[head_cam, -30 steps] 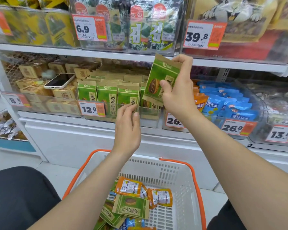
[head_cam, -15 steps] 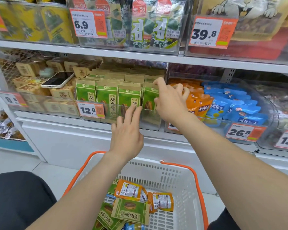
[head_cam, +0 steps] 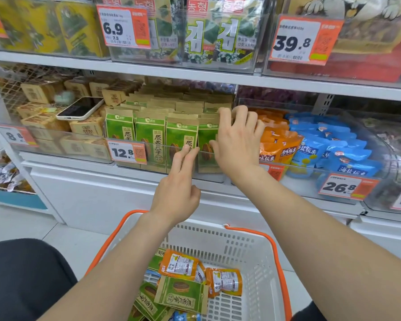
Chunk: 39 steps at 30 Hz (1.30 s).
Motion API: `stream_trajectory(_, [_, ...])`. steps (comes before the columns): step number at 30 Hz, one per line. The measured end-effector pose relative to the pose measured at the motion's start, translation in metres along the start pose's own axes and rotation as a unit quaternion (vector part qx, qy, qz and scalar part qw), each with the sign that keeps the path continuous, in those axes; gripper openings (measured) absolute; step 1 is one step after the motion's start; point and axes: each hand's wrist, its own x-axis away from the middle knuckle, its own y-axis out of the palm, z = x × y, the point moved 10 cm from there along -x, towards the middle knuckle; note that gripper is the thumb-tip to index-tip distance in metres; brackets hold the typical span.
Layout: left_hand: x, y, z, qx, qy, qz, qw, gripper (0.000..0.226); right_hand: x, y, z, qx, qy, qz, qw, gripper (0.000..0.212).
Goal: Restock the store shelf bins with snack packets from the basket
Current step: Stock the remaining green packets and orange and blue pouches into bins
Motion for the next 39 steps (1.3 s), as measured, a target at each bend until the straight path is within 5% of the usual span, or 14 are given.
stream_trajectory(4, [0.013, -0.006, -0.002, 0.035, 0.027, 0.031, 0.999, 0.085, 0.018, -0.017, -0.025, -0.066, -0.086, -0.001, 0.994, 0.021])
stream_trajectory(9, [0.055, 0.006, -0.05, -0.037, -0.081, 0.064, 0.994, 0.048, 0.065, 0.008, -0.071, -0.145, -0.178, -0.244, 0.942, 0.014])
stream_trajectory(13, [0.093, 0.05, -0.105, -0.109, -0.199, -0.09, 0.97, 0.028, 0.145, 0.044, -0.097, -0.063, -0.262, -0.468, 0.841, 0.011])
stream_trajectory(17, [0.143, 0.088, -0.144, -0.208, -0.246, -0.29, 0.901, 0.032, 0.228, 0.075, -0.109, 0.012, -0.31, -0.594, 0.742, 0.023])
stream_trajectory(23, [0.22, 0.138, -0.195, -0.183, -0.319, -0.449, 0.814, 0.047, 0.265, 0.091, -0.125, 0.005, -0.329, -0.603, 0.727, 0.005])
stream_trajectory(25, [0.236, 0.151, -0.197, -0.162, -0.328, -0.486, 0.794, 0.052, 0.269, 0.094, -0.127, 0.01, -0.329, -0.601, 0.728, 0.015])
stream_trajectory(28, [0.242, 0.16, -0.195, -0.157, -0.325, -0.499, 0.788, 0.05, 0.278, 0.1, -0.13, 0.017, -0.343, -0.601, 0.722, 0.027])
stream_trajectory(31, [0.243, 0.165, -0.199, -0.157, -0.337, -0.498, 0.783, 0.053, 0.286, 0.106, -0.133, 0.026, -0.353, -0.608, 0.711, 0.005])
stream_trajectory(35, [0.24, 0.174, -0.204, -0.143, -0.321, -0.511, 0.784, 0.047, 0.29, 0.113, -0.137, 0.016, -0.364, -0.607, 0.706, 0.036])
stream_trajectory(39, [0.241, 0.177, -0.214, -0.189, -0.313, -0.504, 0.782, 0.041, 0.287, 0.119, -0.137, 0.015, -0.365, -0.606, 0.707, 0.026])
